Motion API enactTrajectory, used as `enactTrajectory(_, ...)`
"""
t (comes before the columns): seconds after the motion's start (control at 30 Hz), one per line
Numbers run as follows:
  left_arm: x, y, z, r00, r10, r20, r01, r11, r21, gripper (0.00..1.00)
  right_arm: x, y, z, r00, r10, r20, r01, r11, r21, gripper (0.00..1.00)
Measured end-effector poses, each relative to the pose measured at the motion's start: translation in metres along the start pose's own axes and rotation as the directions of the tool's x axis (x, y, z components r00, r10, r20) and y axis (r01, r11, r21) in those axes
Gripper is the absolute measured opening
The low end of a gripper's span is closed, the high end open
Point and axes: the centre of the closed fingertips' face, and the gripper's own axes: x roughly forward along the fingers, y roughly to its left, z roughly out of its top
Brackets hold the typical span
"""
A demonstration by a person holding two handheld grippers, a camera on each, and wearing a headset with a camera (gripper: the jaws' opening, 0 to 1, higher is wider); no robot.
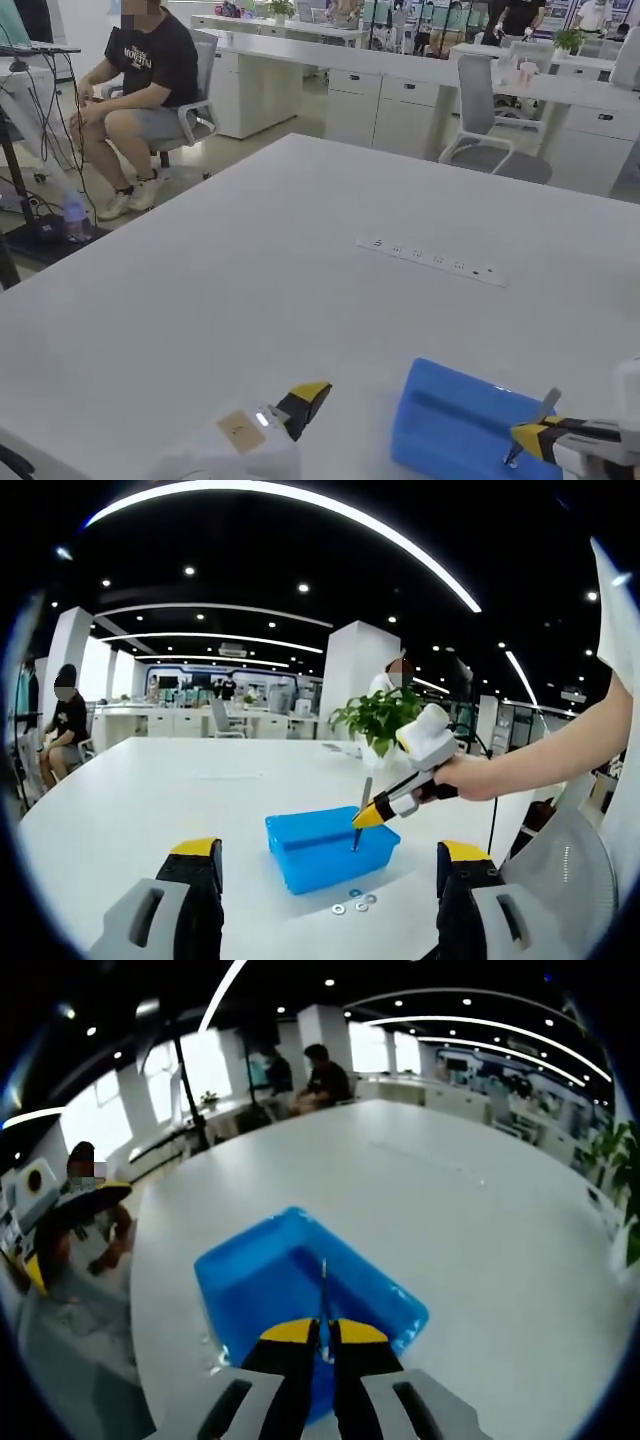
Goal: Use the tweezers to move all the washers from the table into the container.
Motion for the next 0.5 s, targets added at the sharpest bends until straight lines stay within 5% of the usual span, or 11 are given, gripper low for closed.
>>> enactTrajectory(0.5,0.0008,-0.0018,-0.0007,1.0000,-0.008,-0.006,0.008,1.000,0.001,0.90,-0.0007,-0.0052,-0.0031,0.9997,-0.008,0.021,0.008,1.000,-0.001,0.04)
